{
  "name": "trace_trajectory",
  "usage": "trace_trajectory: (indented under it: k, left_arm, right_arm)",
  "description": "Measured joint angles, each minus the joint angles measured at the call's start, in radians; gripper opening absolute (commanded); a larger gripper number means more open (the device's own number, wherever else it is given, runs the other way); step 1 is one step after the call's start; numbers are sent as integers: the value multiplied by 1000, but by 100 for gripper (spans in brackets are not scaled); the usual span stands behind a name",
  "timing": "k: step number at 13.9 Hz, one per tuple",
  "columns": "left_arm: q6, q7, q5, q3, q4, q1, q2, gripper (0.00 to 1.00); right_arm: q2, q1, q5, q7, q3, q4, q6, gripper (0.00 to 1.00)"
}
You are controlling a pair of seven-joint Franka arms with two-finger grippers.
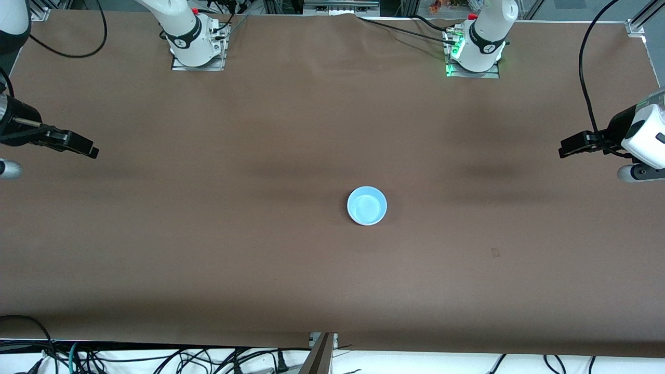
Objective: Stack pink and blue bowls on white bowl
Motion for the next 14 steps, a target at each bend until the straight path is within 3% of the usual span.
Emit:
trace_trajectory:
  k: [2,3,5,14]
  left_arm:
    - [0,0,0,0,0,0,0,100]
    - [0,0,0,0,0,0,0,100]
    - [0,0,0,0,0,0,0,100]
    - [0,0,0,0,0,1,0,100]
  right_arm:
    - [-58,1,-46,-15,-1,-109,59,89]
    - [-69,2,-63,-16,-1,-135,77,98]
    - [-71,6,-78,-17,0,-162,99,99]
    - [-58,10,-80,-17,-1,-103,118,99]
